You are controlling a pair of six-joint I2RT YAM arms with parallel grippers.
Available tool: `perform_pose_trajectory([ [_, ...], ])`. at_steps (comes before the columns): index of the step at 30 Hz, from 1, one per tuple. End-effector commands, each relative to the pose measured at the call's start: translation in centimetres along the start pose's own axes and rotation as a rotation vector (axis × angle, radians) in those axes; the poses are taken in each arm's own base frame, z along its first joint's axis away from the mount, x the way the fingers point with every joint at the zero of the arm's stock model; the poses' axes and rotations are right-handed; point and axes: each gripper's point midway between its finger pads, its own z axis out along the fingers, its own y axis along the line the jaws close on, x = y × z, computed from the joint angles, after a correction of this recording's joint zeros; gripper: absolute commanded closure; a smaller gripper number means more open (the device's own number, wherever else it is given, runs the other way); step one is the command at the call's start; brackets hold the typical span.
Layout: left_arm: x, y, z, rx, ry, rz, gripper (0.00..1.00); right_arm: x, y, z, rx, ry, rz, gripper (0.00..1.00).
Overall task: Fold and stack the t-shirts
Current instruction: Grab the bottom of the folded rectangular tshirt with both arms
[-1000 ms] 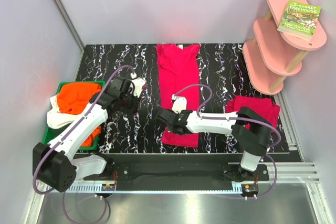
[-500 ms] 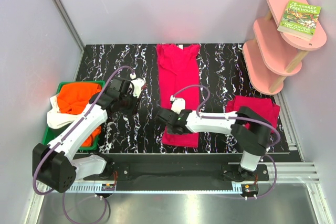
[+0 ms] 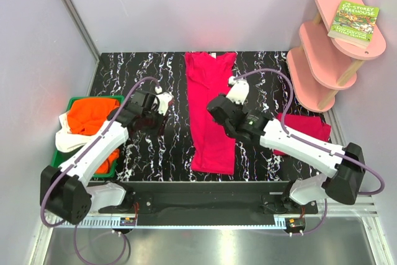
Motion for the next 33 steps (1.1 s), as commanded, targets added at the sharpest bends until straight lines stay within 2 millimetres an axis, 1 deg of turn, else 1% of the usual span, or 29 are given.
perform_pose_trajectory([
  [1, -1.7, -3.1, 0.7, 0.139, -0.005, 0.013, 0.69, 5.0, -4.9, 0.8, 0.133, 0.108, -0.121, 0.58],
  [2, -1.2, -4.1, 1.4, 0.155, 0.027, 0.044, 0.69, 6.4, -5.5, 1.0, 0.140, 0.140, -0.128, 0.59],
  [4, -1.5, -4.7, 1.6, 0.159, 0.036, 0.064, 0.69, 7.9, -5.5, 1.1, 0.135, 0.188, -0.119, 0.62],
  [5, -1.6, -5.0, 1.8, 0.170, 0.042, 0.069, 0.69, 8.9, -5.9, 1.4, 0.155, 0.210, -0.130, 0.63],
  [6, -1.5, -5.1, 2.2, 0.172, 0.061, 0.065, 0.70, 9.3, -6.0, 1.5, 0.164, 0.217, -0.113, 0.64],
  [8, -2.4, -5.2, 2.3, 0.173, 0.054, 0.064, 0.71, 9.5, -6.4, 1.6, 0.174, 0.216, -0.098, 0.64],
  [9, -2.3, -5.1, 2.8, 0.168, 0.076, 0.067, 0.71, 9.4, -6.3, 1.5, 0.174, 0.211, -0.083, 0.64],
  [10, -3.2, -5.0, 2.6, 0.160, 0.063, 0.074, 0.72, 9.2, -6.4, 1.5, 0.177, 0.200, -0.076, 0.64],
  [12, -4.0, -4.3, 2.4, 0.124, 0.061, 0.076, 0.74, 8.8, -6.8, 1.1, 0.177, 0.184, -0.068, 0.64],
  [13, -4.0, -4.3, 2.5, 0.120, 0.065, 0.074, 0.75, 8.6, -6.9, 1.0, 0.177, 0.177, -0.070, 0.63],
  [15, -4.2, -5.1, 2.5, 0.163, 0.048, 0.059, 0.75, 8.8, -7.6, 0.8, 0.186, 0.180, -0.079, 0.63],
  [16, -3.6, -6.2, 2.5, 0.225, 0.056, 0.050, 0.75, 9.1, -7.9, 0.8, 0.192, 0.188, -0.085, 0.63],
  [18, -2.7, -7.4, 3.0, 0.273, 0.069, 0.040, 0.74, 9.8, -8.7, 0.6, 0.205, 0.205, -0.089, 0.63],
  [20, -2.3, -8.6, 3.3, 0.301, 0.073, 0.068, 0.72, 10.8, -9.7, 0.4, 0.223, 0.225, -0.090, 0.63],
  [22, -2.8, -8.4, 3.4, 0.274, 0.062, 0.089, 0.72, 11.4, -10.1, 0.3, 0.228, 0.237, -0.074, 0.63],
  [23, -3.2, -8.0, 3.4, 0.250, 0.051, 0.090, 0.73, 11.6, -10.3, 0.3, 0.229, 0.238, -0.068, 0.63],
  [24, -4.3, -7.6, 3.1, 0.220, 0.020, 0.098, 0.75, 11.7, -10.4, 0.3, 0.232, 0.241, -0.067, 0.63],
  [26, -5.8, -5.4, 2.8, 0.115, -0.043, 0.088, 0.75, 11.3, -10.3, 0.2, 0.229, 0.231, -0.063, 0.63],
  [27, -7.4, -4.5, 1.8, 0.084, -0.122, 0.070, 0.75, 11.1, -10.1, 0.2, 0.225, 0.226, -0.066, 0.63],
  [28, -8.4, -3.4, 1.1, 0.050, -0.174, 0.047, 0.75, 10.4, -10.1, 0.1, 0.223, 0.206, -0.065, 0.63],
  [29, -9.3, -1.0, 0.2, -0.007, -0.225, -0.002, 0.74, 9.9, -9.8, 0.1, 0.215, 0.194, -0.065, 0.63],
  [30, -10.9, 0.5, -1.7, -0.051, -0.330, -0.023, 0.70, 9.6, -9.7, 0.0, 0.212, 0.185, -0.076, 0.63],
  [31, -11.8, 2.1, -2.9, -0.098, -0.394, -0.040, 0.67, 9.0, -9.6, 0.0, 0.209, 0.168, -0.078, 0.63],
  [32, -12.1, 5.0, -4.0, -0.164, -0.455, -0.074, 0.64, 8.6, -9.4, -0.1, 0.204, 0.160, -0.079, 0.63],
  [33, -13.0, 6.5, -5.6, -0.223, -0.592, -0.041, 0.62, 8.4, -9.5, -0.1, 0.205, 0.153, -0.087, 0.62],
])
